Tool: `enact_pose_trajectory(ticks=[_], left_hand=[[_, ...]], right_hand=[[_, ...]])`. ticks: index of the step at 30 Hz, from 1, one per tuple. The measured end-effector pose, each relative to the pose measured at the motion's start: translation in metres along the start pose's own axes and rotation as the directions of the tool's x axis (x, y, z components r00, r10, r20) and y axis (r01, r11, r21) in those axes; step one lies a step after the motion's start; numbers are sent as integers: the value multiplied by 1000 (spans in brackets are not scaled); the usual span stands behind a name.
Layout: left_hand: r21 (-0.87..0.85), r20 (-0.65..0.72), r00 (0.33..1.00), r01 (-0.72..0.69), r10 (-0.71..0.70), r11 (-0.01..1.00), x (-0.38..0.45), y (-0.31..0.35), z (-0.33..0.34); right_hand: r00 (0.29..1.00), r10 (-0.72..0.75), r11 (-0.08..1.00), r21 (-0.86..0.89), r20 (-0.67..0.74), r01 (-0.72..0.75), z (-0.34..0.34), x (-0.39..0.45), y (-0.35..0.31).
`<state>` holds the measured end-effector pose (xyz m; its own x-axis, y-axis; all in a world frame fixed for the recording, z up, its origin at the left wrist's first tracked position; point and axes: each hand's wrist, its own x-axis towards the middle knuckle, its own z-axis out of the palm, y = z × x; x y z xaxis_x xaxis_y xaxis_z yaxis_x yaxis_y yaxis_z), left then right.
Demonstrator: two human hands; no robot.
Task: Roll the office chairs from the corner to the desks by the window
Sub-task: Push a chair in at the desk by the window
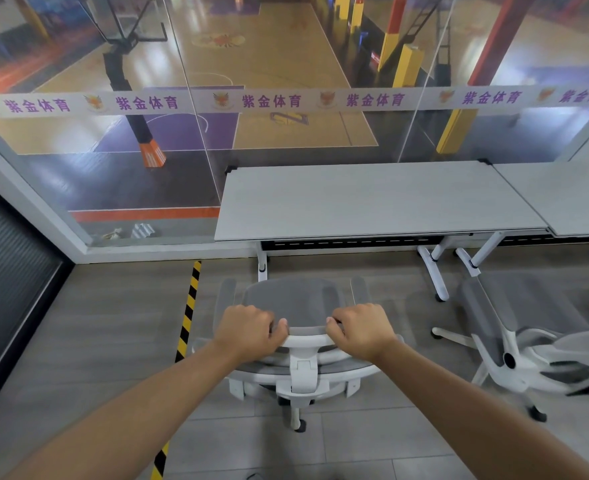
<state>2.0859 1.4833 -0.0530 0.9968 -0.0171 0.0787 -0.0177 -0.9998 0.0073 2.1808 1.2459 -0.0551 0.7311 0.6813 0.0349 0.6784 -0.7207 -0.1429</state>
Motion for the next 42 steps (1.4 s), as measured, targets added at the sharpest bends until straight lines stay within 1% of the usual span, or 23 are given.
enact_pose_trajectory(ticks=[10, 19, 25, 28, 32, 42], left_hand=[[5, -9, 1000, 19, -19, 1000, -6, 7, 0], [-3, -2, 999, 33, -33, 999, -9, 8, 2], [-4, -16, 1000, 2, -3, 1000, -6, 10, 2], [1, -18, 1000, -2, 2, 1000, -5, 7, 3], [-5, -35, 999, -5, 5, 1000, -4, 3, 2], [-15, -26, 1000, -16, 15, 1000, -4, 3, 4]], right_hand=[[1000, 0, 1000, -5, 24, 0, 0, -7, 0], [999, -36, 999, 4, 3, 36, 0, -8, 3], [998, -55, 998, -12, -14, 55, -1, -6, 8], [999, -48, 999, 2, -22, 48, -2, -5, 7], [999, -34, 999, 1, 5, 34, -4, -2, 4], [1000, -7, 1000, 4, 10, 7, -1, -4, 5]])
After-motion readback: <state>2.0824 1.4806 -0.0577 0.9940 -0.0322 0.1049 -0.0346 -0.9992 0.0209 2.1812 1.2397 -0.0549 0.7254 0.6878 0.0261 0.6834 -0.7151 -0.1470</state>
